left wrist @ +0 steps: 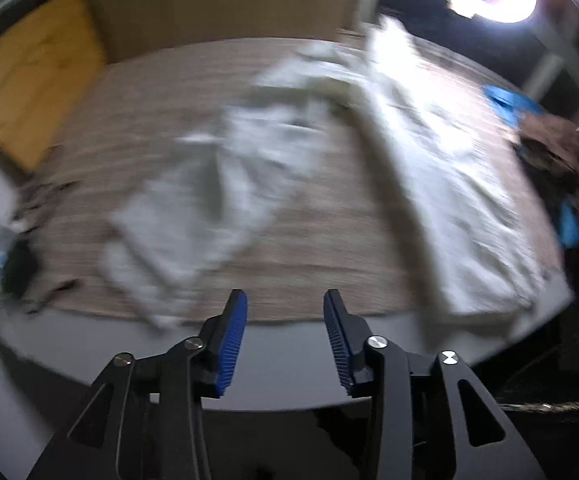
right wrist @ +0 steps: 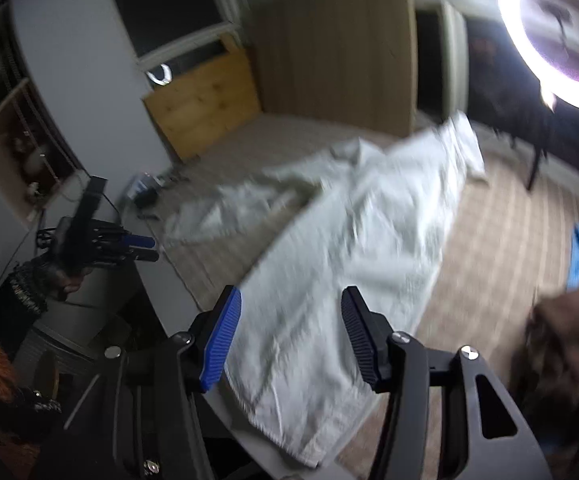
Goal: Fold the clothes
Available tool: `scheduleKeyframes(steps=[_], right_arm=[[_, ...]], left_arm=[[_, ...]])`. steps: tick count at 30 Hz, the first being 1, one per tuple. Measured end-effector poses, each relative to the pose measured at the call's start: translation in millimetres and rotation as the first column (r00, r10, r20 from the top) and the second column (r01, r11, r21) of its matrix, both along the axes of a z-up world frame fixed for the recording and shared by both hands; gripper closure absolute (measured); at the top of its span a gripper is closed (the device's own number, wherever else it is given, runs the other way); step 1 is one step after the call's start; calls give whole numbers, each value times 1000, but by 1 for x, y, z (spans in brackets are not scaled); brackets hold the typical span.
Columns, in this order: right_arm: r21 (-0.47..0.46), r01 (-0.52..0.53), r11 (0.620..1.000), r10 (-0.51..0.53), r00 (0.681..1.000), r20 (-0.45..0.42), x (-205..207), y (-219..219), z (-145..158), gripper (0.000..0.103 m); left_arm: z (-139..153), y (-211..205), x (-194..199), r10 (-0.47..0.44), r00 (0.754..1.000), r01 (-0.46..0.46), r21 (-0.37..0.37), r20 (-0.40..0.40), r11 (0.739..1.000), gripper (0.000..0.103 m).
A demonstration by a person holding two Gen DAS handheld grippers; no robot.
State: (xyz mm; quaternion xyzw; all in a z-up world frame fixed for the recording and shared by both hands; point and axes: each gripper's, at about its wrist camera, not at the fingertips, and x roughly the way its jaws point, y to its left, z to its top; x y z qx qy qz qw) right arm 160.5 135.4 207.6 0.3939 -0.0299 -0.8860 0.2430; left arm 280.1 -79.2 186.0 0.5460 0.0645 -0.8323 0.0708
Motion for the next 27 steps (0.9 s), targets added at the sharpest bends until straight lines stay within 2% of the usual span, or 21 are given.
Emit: scheduleKeyframes(steps=[3, 8, 12, 15, 18, 20, 21, 22, 25, 27], right_arm=[[6, -42, 999, 42, 997, -59, -31, -12, 9, 51], [45, -95, 994, 95, 995, -4, -92, -56, -12, 51], [99, -89, 991, 85, 995, 46, -131, -97, -39, 51], [136, -33, 990, 18, 994, 108, -156, -122, -69, 51], [191, 38, 981, -70, 984, 162, -173, -136, -98, 51], [201, 91, 975, -128, 975, 183, -178, -136, -110, 51], [197, 118, 973, -157, 968, 196, -178, -135, -115, 51], [190, 143, 971, -183, 960, 210, -178, -132, -119, 51], [208, 189, 960, -237, 942, 238, -175, -127, -131, 51], [231, 203, 952, -259, 933, 250, -174, -125, -139, 51]], left_arm=[[2, -47, 3, 78, 997, -78, -34, 2, 996, 64], [-24, -102, -14, 82, 993, -75, -88, 79, 993, 62], [-54, -131, -43, -2, 993, 12, -78, 116, 997, 61], [-72, -145, -63, -93, 989, 97, -27, 119, 995, 61], [-86, -153, -78, -177, 976, 180, -12, 128, 984, 59], [-85, -158, -82, -214, 973, 211, 42, 91, 977, 63], [-85, -157, -82, -232, 969, 228, 53, 81, 972, 67], [-85, -157, -82, -250, 966, 246, 64, 72, 967, 80], [-84, -152, -75, -310, 949, 306, 54, 60, 950, 92], [-82, -154, -72, -319, 946, 315, 75, 52, 946, 98]])
